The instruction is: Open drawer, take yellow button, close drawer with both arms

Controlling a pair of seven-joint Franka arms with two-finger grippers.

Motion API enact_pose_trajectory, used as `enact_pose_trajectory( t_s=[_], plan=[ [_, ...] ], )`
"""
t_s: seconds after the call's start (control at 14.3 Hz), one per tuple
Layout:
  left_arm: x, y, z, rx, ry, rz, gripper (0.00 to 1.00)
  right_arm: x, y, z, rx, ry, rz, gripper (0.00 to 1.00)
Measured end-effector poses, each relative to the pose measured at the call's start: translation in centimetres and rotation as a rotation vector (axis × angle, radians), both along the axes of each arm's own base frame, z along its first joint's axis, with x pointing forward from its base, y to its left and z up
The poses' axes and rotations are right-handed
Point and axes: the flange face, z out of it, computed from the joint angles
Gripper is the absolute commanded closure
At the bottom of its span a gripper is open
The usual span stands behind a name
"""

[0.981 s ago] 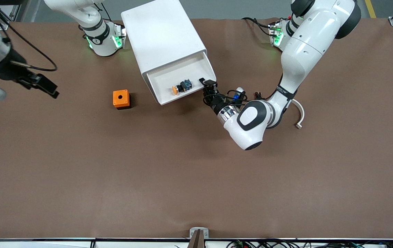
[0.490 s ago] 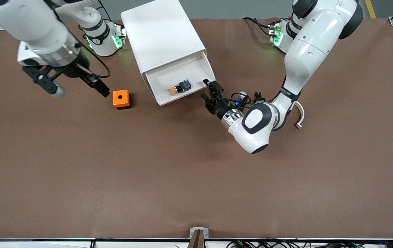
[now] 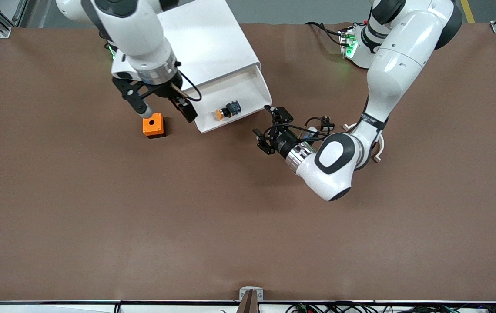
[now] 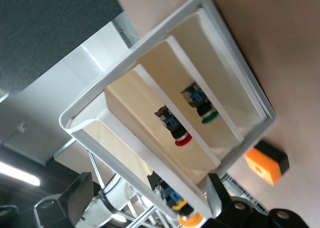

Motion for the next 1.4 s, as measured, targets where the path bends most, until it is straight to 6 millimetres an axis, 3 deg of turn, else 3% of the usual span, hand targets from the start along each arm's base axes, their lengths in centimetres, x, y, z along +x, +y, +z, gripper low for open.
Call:
enact_pose_trajectory(
  t_s=[0.35, 0.56, 0.77, 0.91, 1.19, 1.26, 1.4],
  plan=[
    [2.7, 2.1, 2.5, -0.176, -0.33, -0.126, 0.0, -1.7, 5.7, -4.8, 0.011, -0.001, -0.062, 0.0],
    [3.9, 2.8, 5.0, -0.227, -0.555, -0.224, 0.0, -3.2, 8.7, -8.1, 0.055, 0.003, -0.107, 0.0],
    [5.2, 3.4, 8.5, -0.188, -0.785, -0.298, 0.0, -4.7, 10.1, -11.0, 0.044, 0.012, -0.12, 0.0],
    [5.6, 3.8, 10.7, -0.153, -0.902, -0.364, 0.0, -5.0, 10.3, -11.7, 0.036, 0.019, -0.118, 0.0],
    [6.2, 4.5, 12.2, -0.097, -1.024, -0.453, 0.0, -6.2, 10.8, -12.7, 0.02, 0.035, -0.102, 0.0],
    [6.4, 4.4, 12.5, -0.077, -1.053, -0.47, 0.0, -6.4, 10.9, -12.9, 0.017, 0.037, -0.098, 0.22],
    [6.4, 3.9, 12.8, -0.033, -1.11, -0.522, 0.0, -6.4, 10.9, -12.9, 0.017, 0.038, -0.097, 0.86]
  ],
)
